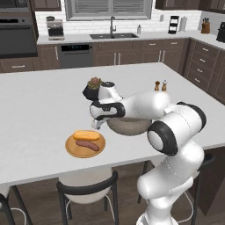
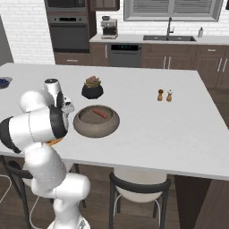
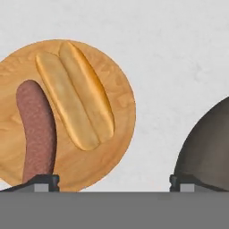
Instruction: Place one bun and one sausage from the bowl on each plate.
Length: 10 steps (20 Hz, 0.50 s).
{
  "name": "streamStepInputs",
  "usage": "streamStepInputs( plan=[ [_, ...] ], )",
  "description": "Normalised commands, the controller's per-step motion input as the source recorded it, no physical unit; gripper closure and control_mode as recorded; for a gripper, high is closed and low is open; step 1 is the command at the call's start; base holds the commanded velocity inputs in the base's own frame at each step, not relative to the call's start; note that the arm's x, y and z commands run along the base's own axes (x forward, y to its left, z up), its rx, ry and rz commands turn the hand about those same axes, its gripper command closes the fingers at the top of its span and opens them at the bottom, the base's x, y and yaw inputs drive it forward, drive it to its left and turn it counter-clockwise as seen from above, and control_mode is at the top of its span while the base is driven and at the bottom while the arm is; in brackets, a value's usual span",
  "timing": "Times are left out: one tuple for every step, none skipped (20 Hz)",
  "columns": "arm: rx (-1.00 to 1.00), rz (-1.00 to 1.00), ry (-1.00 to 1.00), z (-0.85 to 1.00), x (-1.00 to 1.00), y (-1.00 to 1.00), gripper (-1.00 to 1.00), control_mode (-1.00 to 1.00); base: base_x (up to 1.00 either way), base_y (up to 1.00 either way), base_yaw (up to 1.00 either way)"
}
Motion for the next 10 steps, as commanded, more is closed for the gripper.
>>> streamStepInputs(
  plan=[
    [0.16, -0.15, -0.37, 1.00, -0.21, -1.00, -1.00, -1.00, 0.00, 0.00, 0.00],
    [0.13, -0.18, -0.38, 0.95, -0.29, -1.00, -1.00, -1.00, 0.00, 0.00, 0.00],
    [0.11, -0.20, -0.35, 0.91, -0.33, -1.00, -1.00, -1.00, 0.00, 0.00, 0.00],
    [0.09, -0.21, -0.34, 0.89, -0.31, -1.00, -1.00, -1.00, 0.00, 0.00, 0.00],
    [0.08, -0.21, -0.36, 0.79, -0.26, -1.00, -1.00, -1.00, 0.00, 0.00, 0.00],
    [0.07, -0.21, -0.41, 0.69, -0.23, -1.00, -1.00, -1.00, 0.00, 0.00, 0.00],
    [0.05, -0.19, -0.44, 0.60, -0.19, -1.00, -1.00, -1.00, 0.00, 0.00, 0.00],
    [0.03, -0.21, -0.37, 0.59, -0.06, -1.00, -1.00, -1.00, 0.00, 0.00, 0.00],
    [0.00, -0.28, -0.21, 0.36, 0.00, -1.00, -1.00, -1.00, 0.00, 0.00, 0.00],
    [0.00, -0.33, -0.04, 0.23, 0.18, -1.00, -1.00, -1.00, 0.00, 0.00, 0.00]
  ],
)
